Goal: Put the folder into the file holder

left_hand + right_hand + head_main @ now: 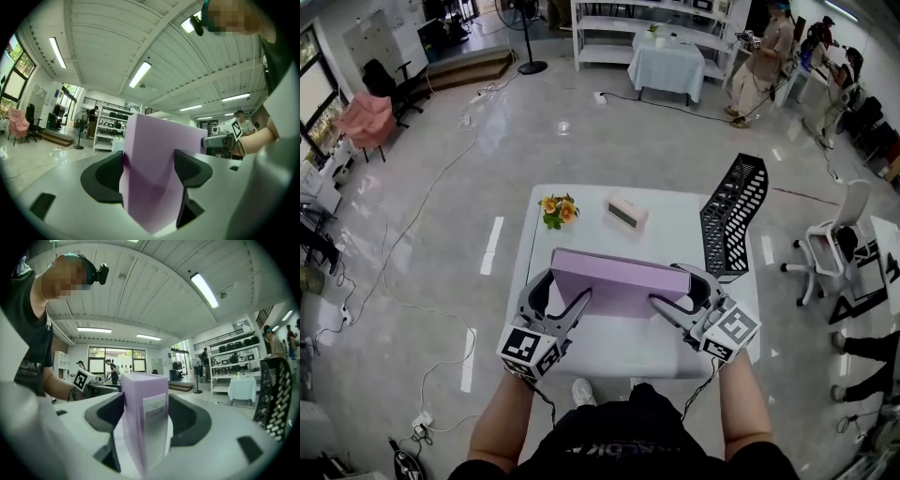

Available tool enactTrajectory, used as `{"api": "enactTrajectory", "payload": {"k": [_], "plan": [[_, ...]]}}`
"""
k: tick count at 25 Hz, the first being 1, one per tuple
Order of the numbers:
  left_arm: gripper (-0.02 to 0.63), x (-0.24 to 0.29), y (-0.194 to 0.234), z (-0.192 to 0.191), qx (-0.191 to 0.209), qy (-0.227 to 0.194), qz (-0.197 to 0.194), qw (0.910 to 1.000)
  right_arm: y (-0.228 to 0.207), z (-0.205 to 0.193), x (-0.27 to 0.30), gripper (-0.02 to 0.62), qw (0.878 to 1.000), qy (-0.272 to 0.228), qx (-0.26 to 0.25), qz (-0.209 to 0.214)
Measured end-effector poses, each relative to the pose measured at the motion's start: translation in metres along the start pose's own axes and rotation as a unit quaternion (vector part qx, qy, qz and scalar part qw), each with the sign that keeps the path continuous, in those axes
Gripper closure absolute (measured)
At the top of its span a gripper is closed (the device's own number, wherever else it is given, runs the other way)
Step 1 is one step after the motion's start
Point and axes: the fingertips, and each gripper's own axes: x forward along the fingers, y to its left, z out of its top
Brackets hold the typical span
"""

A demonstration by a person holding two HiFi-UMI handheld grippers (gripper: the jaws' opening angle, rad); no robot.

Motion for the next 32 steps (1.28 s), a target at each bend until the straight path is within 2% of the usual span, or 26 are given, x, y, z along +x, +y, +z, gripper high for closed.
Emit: {"api": "enactTrajectory", "payload": {"k": [8, 15, 32], "plan": [[0.270, 0.000, -0.001, -0.002, 0.001, 0.005, 0.032, 0.9995, 0.005, -0.001, 0.025, 0.307, 0.996, 0.016, -0.024, 0.090], [0.272, -0.005, -0.006, -0.005, -0.003, 0.007, 0.052, 0.9986, 0.022, -0.013, 0.029, 0.351, 0.987, 0.045, -0.073, 0.134], [0.287, -0.016, -0.002, -0.001, 0.001, 0.019, 0.085, 0.9962, 0.041, -0.013, 0.027, 0.417, 0.987, 0.040, -0.115, 0.102]]}}
